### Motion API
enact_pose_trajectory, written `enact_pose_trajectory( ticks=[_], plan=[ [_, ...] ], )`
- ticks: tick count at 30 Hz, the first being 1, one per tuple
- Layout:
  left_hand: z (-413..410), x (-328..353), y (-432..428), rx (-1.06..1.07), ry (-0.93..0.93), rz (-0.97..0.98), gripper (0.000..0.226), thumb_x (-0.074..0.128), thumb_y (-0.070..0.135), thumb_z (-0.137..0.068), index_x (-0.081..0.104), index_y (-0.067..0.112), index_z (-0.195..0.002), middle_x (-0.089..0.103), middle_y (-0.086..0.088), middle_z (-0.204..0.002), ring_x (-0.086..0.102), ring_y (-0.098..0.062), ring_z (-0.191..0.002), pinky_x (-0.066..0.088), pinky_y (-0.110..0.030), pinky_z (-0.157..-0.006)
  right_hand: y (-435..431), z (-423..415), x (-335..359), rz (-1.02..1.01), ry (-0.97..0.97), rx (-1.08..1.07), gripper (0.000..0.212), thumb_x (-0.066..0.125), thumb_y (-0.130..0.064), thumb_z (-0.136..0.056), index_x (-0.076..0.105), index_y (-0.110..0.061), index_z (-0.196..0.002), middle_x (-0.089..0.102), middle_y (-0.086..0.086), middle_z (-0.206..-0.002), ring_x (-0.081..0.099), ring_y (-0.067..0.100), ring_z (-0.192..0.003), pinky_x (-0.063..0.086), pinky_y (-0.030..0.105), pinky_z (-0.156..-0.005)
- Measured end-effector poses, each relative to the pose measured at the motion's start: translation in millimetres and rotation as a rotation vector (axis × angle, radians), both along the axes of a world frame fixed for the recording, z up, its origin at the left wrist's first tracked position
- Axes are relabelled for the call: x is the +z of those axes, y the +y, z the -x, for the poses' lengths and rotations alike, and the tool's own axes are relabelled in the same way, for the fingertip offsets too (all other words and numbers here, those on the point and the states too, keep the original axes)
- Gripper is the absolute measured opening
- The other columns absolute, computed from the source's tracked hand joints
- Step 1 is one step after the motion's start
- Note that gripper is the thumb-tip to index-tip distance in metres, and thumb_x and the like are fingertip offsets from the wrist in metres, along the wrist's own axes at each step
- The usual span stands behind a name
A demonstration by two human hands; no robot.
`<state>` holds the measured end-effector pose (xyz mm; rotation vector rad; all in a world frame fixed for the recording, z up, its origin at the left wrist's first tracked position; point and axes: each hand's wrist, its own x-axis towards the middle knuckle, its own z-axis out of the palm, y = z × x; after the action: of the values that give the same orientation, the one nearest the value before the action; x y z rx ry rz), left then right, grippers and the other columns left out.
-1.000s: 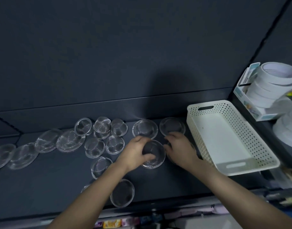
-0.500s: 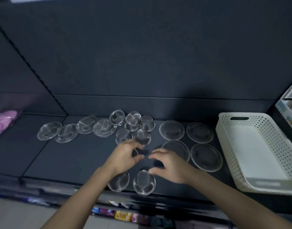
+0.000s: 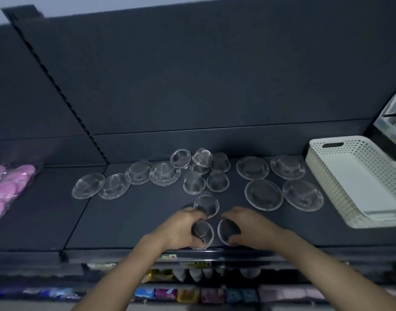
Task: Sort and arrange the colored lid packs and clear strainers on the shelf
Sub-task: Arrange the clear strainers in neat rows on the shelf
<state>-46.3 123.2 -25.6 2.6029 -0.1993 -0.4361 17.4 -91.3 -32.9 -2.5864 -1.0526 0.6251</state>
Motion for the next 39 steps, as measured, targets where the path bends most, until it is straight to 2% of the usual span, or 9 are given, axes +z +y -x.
enact_pose_trajectory(
  ticks=[4,8,10,13,18,26,31,39],
  plan=[
    [3.7,-1.6,4.2,-0.007,-0.088,0.02,0.056,0.075,0.025,-0.071,0.056,0.022,-0.124,0.055,0.001,-0.119,0.053,-0.014,-0.108,0.043,-0.022,-0.09,11.2,10.7,6.6,-0.072,0.01,-0.102,0.051,0.067,-0.028,-0.076,0.053,-0.023,-0.124,0.052,0.001,-0.117,0.053,0.018,-0.108,0.046,0.031,-0.092],
    [10.3,2.1,23.2,0.027,-0.128,0.035,0.054,0.073,0.028,-0.07,0.057,0.027,-0.122,0.054,0.004,-0.116,0.051,-0.012,-0.106,0.038,-0.018,-0.085,26.7,21.3,14.2,-0.183,0.019,-0.178,0.056,0.068,-0.029,-0.077,0.051,-0.026,-0.131,0.05,-0.004,-0.118,0.051,0.012,-0.106,0.042,0.021,-0.091],
    [17.2,3.3,38.0,0.062,-0.129,0.04,0.054,0.074,0.029,-0.07,0.056,0.027,-0.121,0.054,0.005,-0.115,0.051,-0.012,-0.106,0.04,-0.019,-0.086,38.8,26.1,18.0,-0.213,0.023,-0.186,0.054,0.069,-0.028,-0.078,0.052,-0.026,-0.129,0.051,-0.005,-0.115,0.052,0.011,-0.105,0.043,0.022,-0.091],
    [27.6,3.0,59.7,0.14,-0.143,0.036,0.058,0.075,0.032,-0.07,0.055,0.025,-0.125,0.053,0.005,-0.119,0.052,-0.013,-0.109,0.043,-0.025,-0.092,61.7,30.8,18.0,-0.231,0.018,-0.166,0.05,0.069,-0.028,-0.078,0.053,-0.024,-0.125,0.053,-0.005,-0.115,0.051,0.01,-0.106,0.043,0.022,-0.089],
    [37.4,2.1,91.0,0.307,-0.155,0.026,0.063,0.076,0.031,-0.072,0.052,0.023,-0.13,0.052,0.004,-0.125,0.051,-0.013,-0.114,0.041,-0.025,-0.098,106.7,29.0,12.5,-0.231,0.02,-0.096,0.066,0.068,-0.032,-0.081,0.041,-0.02,-0.14,0.048,-0.001,-0.136,0.044,0.015,-0.124,0.036,0.023,-0.1],
    [64.9,-6.1,140.5,0.525,-0.042,0.001,0.064,0.078,0.028,-0.073,0.052,0.022,-0.13,0.053,0.003,-0.124,0.052,-0.013,-0.111,0.041,-0.023,-0.097,163.2,24.6,-5.2,-0.154,0.065,0.022,0.069,0.068,-0.038,-0.08,0.041,-0.018,-0.14,0.045,0.0,-0.141,0.045,0.017,-0.126,0.037,0.027,-0.102],
    [75.5,-9.4,167.1,0.578,-0.05,-0.001,0.064,0.079,0.024,-0.072,0.052,0.019,-0.13,0.053,0.001,-0.124,0.052,-0.015,-0.111,0.037,-0.017,-0.094,193.6,33.2,-13.1,-0.203,0.073,0.036,0.067,0.069,-0.037,-0.078,0.044,-0.017,-0.137,0.047,0.003,-0.137,0.046,0.018,-0.123,0.039,0.029,-0.1],
    [92.9,-11.4,213.9,0.561,-0.05,-0.024,0.066,0.077,0.019,-0.073,0.051,0.017,-0.133,0.051,-0.002,-0.129,0.049,-0.016,-0.119,0.028,-0.01,-0.092,228.1,49.6,-14.3,-0.197,0.117,-0.02,0.072,0.07,-0.025,-0.079,0.038,-0.017,-0.143,0.043,0.003,-0.14,0.043,0.018,-0.127,0.034,0.023,-0.102]
  ],
)
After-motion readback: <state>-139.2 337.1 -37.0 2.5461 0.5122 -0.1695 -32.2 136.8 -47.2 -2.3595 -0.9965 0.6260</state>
